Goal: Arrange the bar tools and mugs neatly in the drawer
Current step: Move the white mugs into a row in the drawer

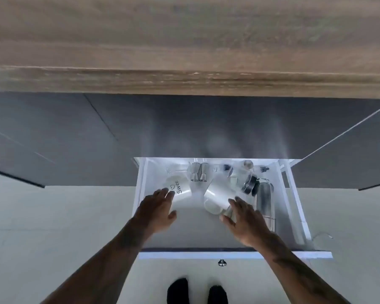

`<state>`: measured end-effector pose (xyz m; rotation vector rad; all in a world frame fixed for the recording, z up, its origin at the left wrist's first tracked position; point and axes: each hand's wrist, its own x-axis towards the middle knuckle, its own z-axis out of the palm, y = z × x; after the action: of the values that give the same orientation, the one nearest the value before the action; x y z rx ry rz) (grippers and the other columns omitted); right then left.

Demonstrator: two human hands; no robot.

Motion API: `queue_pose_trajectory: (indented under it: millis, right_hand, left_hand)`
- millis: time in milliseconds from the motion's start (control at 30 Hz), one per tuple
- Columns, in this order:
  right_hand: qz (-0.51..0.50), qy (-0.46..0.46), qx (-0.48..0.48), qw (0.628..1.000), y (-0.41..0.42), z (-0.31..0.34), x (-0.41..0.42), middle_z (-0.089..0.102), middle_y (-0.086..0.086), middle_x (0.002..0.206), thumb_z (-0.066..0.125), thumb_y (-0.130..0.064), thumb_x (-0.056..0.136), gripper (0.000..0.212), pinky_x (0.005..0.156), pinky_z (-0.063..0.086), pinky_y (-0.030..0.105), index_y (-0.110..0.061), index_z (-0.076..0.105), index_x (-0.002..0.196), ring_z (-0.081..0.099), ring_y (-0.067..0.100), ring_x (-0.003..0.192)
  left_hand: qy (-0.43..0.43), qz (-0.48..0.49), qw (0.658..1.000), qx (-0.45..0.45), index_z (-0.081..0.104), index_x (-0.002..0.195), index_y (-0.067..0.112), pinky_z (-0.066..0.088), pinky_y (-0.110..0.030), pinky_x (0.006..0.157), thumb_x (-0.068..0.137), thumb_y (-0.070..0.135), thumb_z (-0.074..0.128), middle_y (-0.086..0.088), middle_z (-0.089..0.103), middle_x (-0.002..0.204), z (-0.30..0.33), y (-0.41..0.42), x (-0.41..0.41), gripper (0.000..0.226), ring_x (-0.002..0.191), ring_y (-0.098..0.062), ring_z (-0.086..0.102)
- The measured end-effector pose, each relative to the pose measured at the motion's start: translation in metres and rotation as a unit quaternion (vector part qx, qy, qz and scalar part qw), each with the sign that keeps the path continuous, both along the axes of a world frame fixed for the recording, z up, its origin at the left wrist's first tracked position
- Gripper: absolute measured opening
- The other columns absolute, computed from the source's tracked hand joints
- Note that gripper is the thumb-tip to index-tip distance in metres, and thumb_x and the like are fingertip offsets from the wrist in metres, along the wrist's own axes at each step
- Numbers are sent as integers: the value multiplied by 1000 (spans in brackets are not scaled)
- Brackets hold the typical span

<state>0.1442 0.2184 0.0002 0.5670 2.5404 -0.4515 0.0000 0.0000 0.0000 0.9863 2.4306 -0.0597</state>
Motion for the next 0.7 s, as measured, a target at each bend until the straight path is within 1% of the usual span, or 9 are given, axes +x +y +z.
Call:
queue_pose_trajectory:
  millis: [67, 133, 233, 300, 400, 467, 533, 600, 700]
  right_hand:
    - [-18, 13, 9, 1000, 8, -35, -4, 28, 7, 162, 40, -49, 101, 63, 114, 34, 40, -16, 26, 153, 35, 24, 145]
    - [-24, 28, 22, 999, 15, -66, -6, 34, 5, 159, 43, -46, 101, 60, 113, 37, 39, -16, 32, 151, 40, 22, 141]
    - [-33, 114, 41, 992, 23, -102, -8, 61, 5, 135, 54, -41, 93, 44, 88, 55, 41, -18, 59, 130, 65, 23, 113]
    - [-36, 158, 34, 986, 28, -110, -7, 72, 1, 112, 53, -42, 84, 37, 64, 59, 35, -21, 67, 110, 73, 20, 87]
    - [-14, 278, 56, 959, 35, -132, -1, 73, 1, 100, 42, -40, 91, 27, 52, 55, 32, -24, 59, 104, 73, 20, 73]
    - [-18, 330, 55, 942, 38, -137, -4, 74, 1, 97, 32, -41, 97, 29, 53, 57, 31, -26, 56, 103, 72, 20, 70]
    - [-42, 340, 19, 939, 35, -139, -12, 72, -3, 95, 45, -35, 89, 17, 55, 58, 30, -29, 56, 101, 71, 18, 71]
    - [-95, 343, -45, 933, 22, -137, -25, 71, -6, 91, 52, -33, 80, 18, 58, 56, 24, -34, 57, 97, 70, 10, 70]
    - [-207, 270, -196, 920, -12, -116, -54, 73, -6, 100, 59, -31, 88, 14, 64, 45, 4, -34, 65, 101, 63, -11, 68]
  left_hand:
    - [-10, 25, 999, 47, 58, 128, 0, 56, -47, 87, 77, 26, 76, -19, 60, 132, -33, 18, -16, 60, 119, -37, 60]
    - [0, 19, 999, 26, 64, 119, 0, 60, -45, 72, 60, 27, 86, -20, 68, 118, -71, 38, -35, 68, 102, -38, 69]
    - [56, 2, 998, 5, 46, 140, 4, 50, -47, 93, 70, 38, 77, -20, 54, 140, -116, 64, -49, 84, 121, -37, 57]
    - [76, 10, 997, -13, 37, 145, 6, 48, -49, 93, 64, 44, 80, -19, 54, 139, -133, 72, -47, 100, 119, -37, 57]
    - [69, 6, 997, -15, 43, 127, 4, 56, -47, 59, 21, 45, 92, -17, 71, 98, -153, 74, -47, 124, 78, -34, 68]
    - [63, 35, 997, 42, 43, 124, 6, 54, -44, 52, 15, 46, 90, -12, 71, 90, -158, 70, -51, 126, 71, -30, 67]
    - [46, 56, 994, 86, 42, 131, 8, 57, -40, 58, 24, 47, 87, -8, 70, 99, -151, 62, -56, 123, 79, -27, 67]
    - [-1, 105, 985, 139, 39, 141, 11, 58, -38, 75, 42, 43, 83, -5, 62, 120, -145, 47, -51, 113, 100, -26, 64]
    - [-42, 204, 951, 230, 40, 141, 22, 48, -17, 85, 53, 37, 77, 8, 53, 126, -127, 18, -33, 96, 112, -15, 57]
